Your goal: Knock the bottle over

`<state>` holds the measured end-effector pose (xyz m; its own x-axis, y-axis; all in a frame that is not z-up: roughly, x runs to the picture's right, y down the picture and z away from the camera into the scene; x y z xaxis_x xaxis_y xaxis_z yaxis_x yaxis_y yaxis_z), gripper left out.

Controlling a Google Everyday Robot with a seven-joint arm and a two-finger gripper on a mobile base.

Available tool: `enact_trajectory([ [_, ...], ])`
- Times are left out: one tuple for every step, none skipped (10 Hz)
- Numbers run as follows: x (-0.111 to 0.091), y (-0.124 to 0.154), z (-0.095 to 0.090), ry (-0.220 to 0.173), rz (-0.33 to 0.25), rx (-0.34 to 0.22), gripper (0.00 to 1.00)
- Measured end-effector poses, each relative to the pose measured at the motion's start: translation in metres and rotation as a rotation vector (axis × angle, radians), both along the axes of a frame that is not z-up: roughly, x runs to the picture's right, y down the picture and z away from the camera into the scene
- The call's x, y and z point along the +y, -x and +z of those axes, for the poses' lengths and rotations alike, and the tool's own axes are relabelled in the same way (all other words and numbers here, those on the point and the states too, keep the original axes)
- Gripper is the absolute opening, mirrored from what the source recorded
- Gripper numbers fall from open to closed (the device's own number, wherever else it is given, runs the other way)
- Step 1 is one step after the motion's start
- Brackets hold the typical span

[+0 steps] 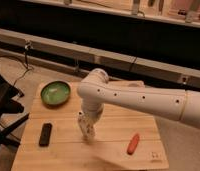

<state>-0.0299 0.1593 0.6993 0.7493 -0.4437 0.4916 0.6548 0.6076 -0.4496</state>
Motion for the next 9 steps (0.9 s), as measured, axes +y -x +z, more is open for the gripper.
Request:
enact_trajectory([
  [0.002, 0.004, 0.001, 0.006, -0.006, -0.01, 0.19],
  [0.004, 0.009, 0.001, 0.013, -0.014, -0.021, 0.19],
  [0.006, 0.009, 0.001, 0.016, -0.017, -0.025, 0.19],
  [0.008, 0.008, 0.002, 0.021, -0.018, -0.032, 0.19],
  [0.01, 0.01, 0.003, 0.025, -0.02, -0.04, 0.19],
  [0.01, 0.012, 0.003, 0.025, -0.02, -0.047, 0.19],
  [0.01, 0.012, 0.003, 0.027, -0.02, -0.052, 0.19],
  [0.01, 0.013, 0.003, 0.03, -0.022, -0.06, 0.19],
  [0.011, 0.017, 0.003, 0.033, -0.026, -0.069, 0.19],
])
